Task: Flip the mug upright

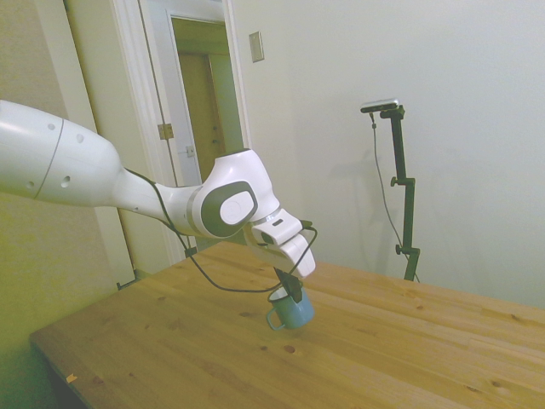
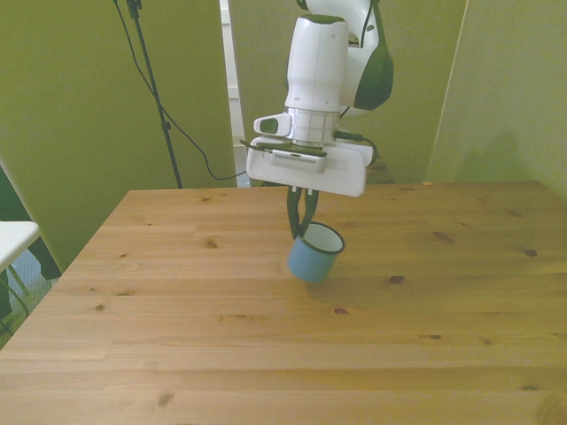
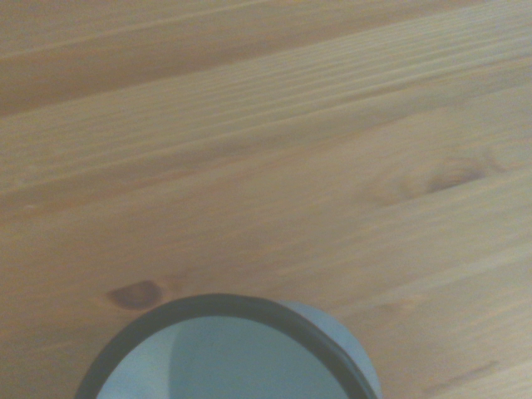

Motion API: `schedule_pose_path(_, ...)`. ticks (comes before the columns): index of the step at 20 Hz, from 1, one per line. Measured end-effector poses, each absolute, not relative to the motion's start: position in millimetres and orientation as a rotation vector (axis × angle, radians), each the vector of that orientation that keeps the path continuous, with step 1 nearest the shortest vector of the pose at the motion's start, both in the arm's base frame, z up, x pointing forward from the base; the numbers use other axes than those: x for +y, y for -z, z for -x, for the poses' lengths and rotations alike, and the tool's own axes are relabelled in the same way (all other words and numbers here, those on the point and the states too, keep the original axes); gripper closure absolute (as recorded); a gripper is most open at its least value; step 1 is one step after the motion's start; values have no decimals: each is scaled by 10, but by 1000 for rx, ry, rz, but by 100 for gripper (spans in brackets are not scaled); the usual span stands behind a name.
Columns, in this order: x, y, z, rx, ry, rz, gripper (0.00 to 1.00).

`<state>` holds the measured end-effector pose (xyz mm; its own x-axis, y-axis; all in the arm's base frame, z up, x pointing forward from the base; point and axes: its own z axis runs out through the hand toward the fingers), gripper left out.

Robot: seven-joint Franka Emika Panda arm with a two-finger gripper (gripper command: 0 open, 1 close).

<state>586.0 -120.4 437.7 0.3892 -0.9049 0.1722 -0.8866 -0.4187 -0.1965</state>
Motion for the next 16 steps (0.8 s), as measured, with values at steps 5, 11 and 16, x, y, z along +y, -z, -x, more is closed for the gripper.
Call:
schedule_pose_path(5,-953,-4251,-6098,1616,286,2463,100)
schedule_pose_path(11,-550,-4258,-6336,1545,205,2438,100)
schedule_pose_path(16,-367,-4245,-6456,1509,173,2456,100)
